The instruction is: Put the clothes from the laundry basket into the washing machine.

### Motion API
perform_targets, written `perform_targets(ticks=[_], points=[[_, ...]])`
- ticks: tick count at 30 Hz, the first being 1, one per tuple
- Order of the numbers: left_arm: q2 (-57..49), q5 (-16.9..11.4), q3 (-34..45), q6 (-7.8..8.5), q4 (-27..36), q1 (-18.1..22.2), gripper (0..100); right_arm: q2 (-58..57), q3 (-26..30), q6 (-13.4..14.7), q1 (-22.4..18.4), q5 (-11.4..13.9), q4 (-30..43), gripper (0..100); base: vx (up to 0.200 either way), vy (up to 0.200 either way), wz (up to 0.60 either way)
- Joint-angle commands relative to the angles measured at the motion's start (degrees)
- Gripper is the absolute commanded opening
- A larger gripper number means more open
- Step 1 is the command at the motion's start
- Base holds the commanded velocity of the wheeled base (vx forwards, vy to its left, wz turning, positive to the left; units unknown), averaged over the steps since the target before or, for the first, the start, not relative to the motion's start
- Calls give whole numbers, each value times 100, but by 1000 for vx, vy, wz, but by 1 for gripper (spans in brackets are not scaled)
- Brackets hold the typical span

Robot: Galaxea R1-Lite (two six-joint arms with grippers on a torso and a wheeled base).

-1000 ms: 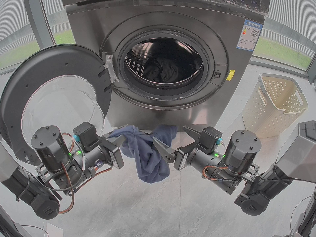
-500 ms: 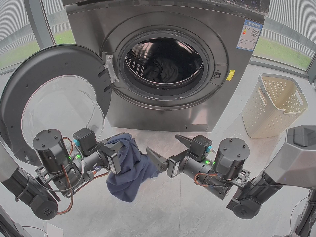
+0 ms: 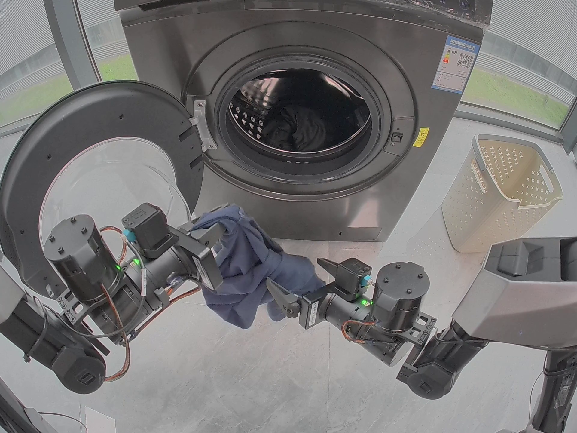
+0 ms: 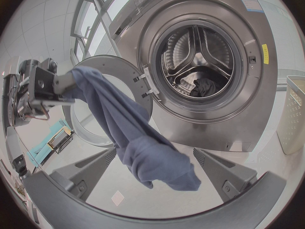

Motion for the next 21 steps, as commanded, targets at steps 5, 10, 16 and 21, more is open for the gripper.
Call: perform_targets(ticks=[5, 10, 16, 21], points=[[-53, -6, -132, -11, -107, -14, 0, 306, -331, 27, -194, -6, 20, 100, 0, 0, 0], [-53, -32, -228, -11, -230, -84, 0, 482, -480, 63, -457, -15, 20, 100, 0, 0, 0], [-53, -50, -343, -19, -371, -119, 0, 992, -437, 63, -765, 3, -50, 100, 0, 0, 0], [-53, -23, -527, -55, -379, -102, 0, 1176, -208, 54, -730, 3, -217, 100, 0, 0, 0]])
